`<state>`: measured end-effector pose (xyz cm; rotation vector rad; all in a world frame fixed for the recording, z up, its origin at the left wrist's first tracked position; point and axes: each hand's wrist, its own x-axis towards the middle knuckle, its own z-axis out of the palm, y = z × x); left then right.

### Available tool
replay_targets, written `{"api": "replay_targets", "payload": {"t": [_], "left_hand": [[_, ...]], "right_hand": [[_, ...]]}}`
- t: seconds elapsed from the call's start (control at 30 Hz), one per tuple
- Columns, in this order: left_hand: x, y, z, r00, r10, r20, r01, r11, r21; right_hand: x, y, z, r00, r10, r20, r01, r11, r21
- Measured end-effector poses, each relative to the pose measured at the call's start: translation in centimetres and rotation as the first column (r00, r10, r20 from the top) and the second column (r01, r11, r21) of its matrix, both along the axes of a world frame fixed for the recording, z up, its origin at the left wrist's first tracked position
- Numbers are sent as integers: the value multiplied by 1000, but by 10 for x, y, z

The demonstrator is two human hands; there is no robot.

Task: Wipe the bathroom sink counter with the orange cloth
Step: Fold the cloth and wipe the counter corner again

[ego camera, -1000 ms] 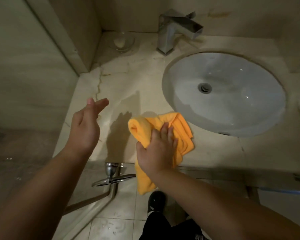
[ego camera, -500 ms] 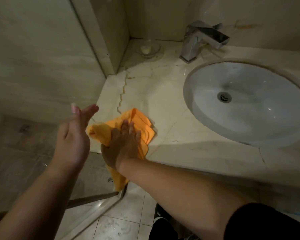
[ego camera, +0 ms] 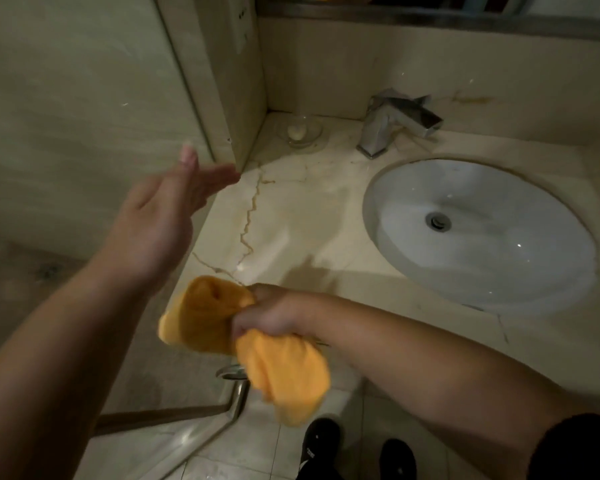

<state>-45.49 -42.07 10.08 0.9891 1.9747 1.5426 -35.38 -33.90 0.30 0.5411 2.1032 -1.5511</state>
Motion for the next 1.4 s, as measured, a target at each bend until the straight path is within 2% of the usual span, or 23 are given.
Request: {"api": "replay_targets", "payload": {"t": [0.13,0.23,0.33,0.43,0.5,0.57,0.63,0.73,0.83,0.87,0.93,0.97,1.07,1.1,1.13,1.17,1.2,1.23,1.27,1.3,1.33,1.37,1.4], "left_hand": [[3,34,37,995,-98,-26,100,994,51],[17,65,43,968,-246,44,249,967,-52],[58,102,32,836,-536,117,548,809,-214],[120,148,14,655,-749,101,742,611,-275],[155,180,3,600,-800,-10,772,583,-253],[182,206,1,627,-758,-183,719,653,-240],[202,222,0,633,-705,-320,673,705,-223],[215,227,-14,639,-648,-415,642,746,-176],[224,206,-50,611,-617,-495,634,756,-159],[230,196,-66,578,-614,-537,629,755,-185],[243,174,-103,481,-629,-611,586,749,-309],[249,162,-120,433,-657,-618,570,730,-377],[264,141,-152,284,-796,-535,490,600,-632],[268,143,-153,267,-839,-474,423,544,-725],[274,149,-145,301,-868,-394,363,487,-795],[285,158,-129,361,-871,-332,310,448,-838],[296,167,-116,406,-859,-310,266,436,-860],[312,178,-102,484,-813,-325,268,491,-829],[330,192,-94,611,-722,-325,291,586,-756],[351,208,-90,753,-606,-258,329,685,-650],[373,227,-89,859,-498,-115,359,748,-559],[393,246,-88,912,-401,84,384,765,-517],[415,267,-91,915,-316,253,403,762,-506]], "right_hand": [[70,55,33,969,-248,-11,245,963,-117],[131,103,62,913,-409,13,406,901,-152],[189,145,97,884,-467,29,466,873,-146],[232,173,127,885,-465,-29,465,876,130],[252,188,138,904,-427,-18,402,834,378],[267,204,142,933,-359,10,271,722,637],[275,215,143,963,-269,15,149,579,801],[288,217,133,975,-220,-9,87,349,933],[310,190,76,989,-137,-51,65,97,993],[317,176,50,992,-118,-38,47,76,996],[331,152,1,988,-151,-31,52,135,989],[337,142,-19,990,-140,-13,41,201,979],[348,113,-51,984,-152,88,-2,489,872],[353,108,-51,980,-176,92,24,566,824],[362,108,-47,981,-179,76,46,592,805],[373,111,-42,988,-149,-40,121,594,795],[386,122,-40,979,-131,-153,202,667,718],[401,135,-29,955,-151,-255,276,766,581],[417,150,-17,911,-238,-336,382,795,471],[435,167,-9,818,-369,-440,552,717,426],[455,187,-5,693,-513,-507,714,583,387],[479,208,-3,541,-649,-535,841,399,365],[506,230,-5,368,-779,-508,912,196,361]]}}
